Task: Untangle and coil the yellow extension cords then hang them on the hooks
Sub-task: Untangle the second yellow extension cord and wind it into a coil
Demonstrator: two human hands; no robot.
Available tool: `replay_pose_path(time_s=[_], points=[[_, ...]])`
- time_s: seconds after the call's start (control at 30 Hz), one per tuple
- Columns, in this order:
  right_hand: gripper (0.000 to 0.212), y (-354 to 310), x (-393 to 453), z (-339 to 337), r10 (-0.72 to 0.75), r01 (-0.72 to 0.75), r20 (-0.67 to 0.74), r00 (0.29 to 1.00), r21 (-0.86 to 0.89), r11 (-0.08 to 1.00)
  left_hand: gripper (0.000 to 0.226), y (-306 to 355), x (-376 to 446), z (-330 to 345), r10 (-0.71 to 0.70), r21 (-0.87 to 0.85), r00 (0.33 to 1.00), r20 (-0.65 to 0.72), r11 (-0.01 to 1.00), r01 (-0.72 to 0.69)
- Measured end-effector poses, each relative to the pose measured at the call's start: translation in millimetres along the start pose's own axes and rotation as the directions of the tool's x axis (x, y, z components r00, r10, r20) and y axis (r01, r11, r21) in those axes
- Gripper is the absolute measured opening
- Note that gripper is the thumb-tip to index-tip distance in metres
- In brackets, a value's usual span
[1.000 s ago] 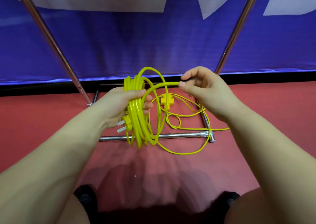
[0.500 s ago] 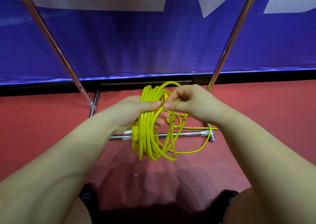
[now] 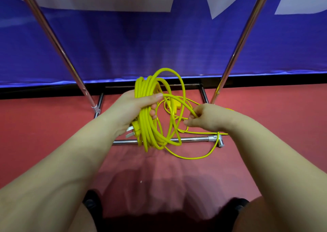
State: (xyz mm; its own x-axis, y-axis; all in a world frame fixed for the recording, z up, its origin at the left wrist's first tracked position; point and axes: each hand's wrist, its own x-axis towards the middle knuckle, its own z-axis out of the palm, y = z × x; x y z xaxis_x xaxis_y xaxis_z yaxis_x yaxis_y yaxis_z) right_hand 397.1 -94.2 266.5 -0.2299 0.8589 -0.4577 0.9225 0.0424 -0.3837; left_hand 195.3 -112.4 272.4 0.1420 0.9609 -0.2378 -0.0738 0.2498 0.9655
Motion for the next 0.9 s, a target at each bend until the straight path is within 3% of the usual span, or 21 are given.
replay_pose_path(time_s=[0.27,0.3,0.37,0.47,0.57,0.8,0.9], points=[[0.03,-3.7,7.2,10.3,-0.026,0.026,0.001,1.0,-0.136,0.99,0.016,-0.9,5.6,-8.3,0.051,-0.097,0.976,-0.21,0.993,-0.072],[0.028,-4.4,7.3,9.9,-0.049,0.048,-0.002,0.999,-0.1,0.994,0.014,-0.5,6.0,-9.9,0.05,-0.112,0.973,-0.227,0.991,-0.077],[0.024,-7.0,6.6,7.6,-0.108,0.107,-0.004,0.994,0.149,0.983,0.013,1.3,6.5,-12.8,0.054,-0.126,0.968,-0.245,0.988,-0.087],[0.02,-13.0,3.4,-1.7,-0.129,0.143,-0.066,0.989,0.563,0.814,0.017,3.2,6.0,-15.1,0.043,-0.12,0.97,-0.241,0.99,-0.073],[0.018,-18.4,-1.2,-8.3,-0.118,0.134,-0.079,0.99,0.793,0.594,0.014,1.7,2.7,-12.5,0.045,-0.019,0.983,-0.178,0.999,-0.049],[0.015,-33.5,-6.1,-17.5,0.034,0.13,-0.134,0.99,0.986,0.103,0.043,-5.1,0.3,-1.0,0.121,0.265,0.989,0.082,0.954,-0.139],[0.016,-34.6,-3.7,-15.6,0.077,0.166,-0.172,0.982,0.983,0.072,0.03,-4.0,-4.5,6.1,0.12,0.258,0.976,0.18,0.952,-0.165]])
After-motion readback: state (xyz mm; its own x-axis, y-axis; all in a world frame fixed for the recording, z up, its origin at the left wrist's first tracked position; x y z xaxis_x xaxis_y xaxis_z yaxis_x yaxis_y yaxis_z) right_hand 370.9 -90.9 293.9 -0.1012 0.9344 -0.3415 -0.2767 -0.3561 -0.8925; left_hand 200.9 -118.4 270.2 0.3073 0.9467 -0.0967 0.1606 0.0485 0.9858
